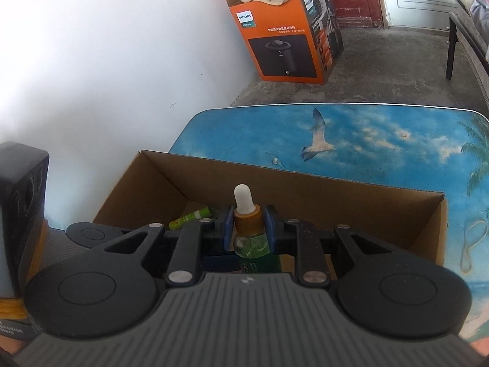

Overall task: Organize rigid objects
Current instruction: 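Carry the dropper bottle into the box and set it upright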

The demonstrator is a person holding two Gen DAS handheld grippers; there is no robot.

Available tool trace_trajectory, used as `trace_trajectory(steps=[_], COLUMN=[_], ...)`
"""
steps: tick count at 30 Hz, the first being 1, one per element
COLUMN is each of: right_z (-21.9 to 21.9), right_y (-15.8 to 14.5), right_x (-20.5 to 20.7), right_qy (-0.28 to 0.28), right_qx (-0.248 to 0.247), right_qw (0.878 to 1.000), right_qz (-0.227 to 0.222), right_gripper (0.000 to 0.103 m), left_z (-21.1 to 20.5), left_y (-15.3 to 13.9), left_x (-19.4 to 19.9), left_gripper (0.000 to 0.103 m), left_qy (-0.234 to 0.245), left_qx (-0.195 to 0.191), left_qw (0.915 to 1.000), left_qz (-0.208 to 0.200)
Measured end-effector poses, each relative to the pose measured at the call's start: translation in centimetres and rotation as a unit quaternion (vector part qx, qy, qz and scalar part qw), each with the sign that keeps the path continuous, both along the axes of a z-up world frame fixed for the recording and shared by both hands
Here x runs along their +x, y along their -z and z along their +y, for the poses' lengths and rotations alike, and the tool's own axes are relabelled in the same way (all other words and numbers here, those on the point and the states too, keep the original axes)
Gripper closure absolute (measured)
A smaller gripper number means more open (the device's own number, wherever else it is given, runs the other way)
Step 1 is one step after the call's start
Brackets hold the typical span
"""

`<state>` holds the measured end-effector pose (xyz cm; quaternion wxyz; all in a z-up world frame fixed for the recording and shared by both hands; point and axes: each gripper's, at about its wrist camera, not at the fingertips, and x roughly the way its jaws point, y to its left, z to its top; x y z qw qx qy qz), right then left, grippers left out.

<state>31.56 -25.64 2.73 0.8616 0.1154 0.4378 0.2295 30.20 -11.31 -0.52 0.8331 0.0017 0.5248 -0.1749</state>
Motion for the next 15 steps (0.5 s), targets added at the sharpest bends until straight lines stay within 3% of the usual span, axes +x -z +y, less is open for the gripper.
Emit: trace_trajectory(steps=[8, 10, 15], right_z=[0.9, 0.9, 0.4], right_y=[1.6, 1.1, -1.8], right_x=[1.0, 0.9, -1.1], right_qy=[-0.009, -0.006, 0.005], right_qx=[-0.021, -0.023, -0.028], right_qw=[1.0, 1.0, 0.999], right_qz=[0.001, -0.005, -0.029], right_gripper=[0.081, 0.08, 0.067], left_z=[0.0, -0.1, 0.5], left_y=[0.3, 0.2, -1.3], left_x=[-0.1, -0.2, -1.9], left_gripper=[0.068, 0.066, 0.055], left_qy=[0.006, 0.007, 0.008], left_qx=[0.004, 0.004, -0.008], left_qw=[1.0, 1.0, 0.9997], left_qz=[0.0, -0.003, -0.019])
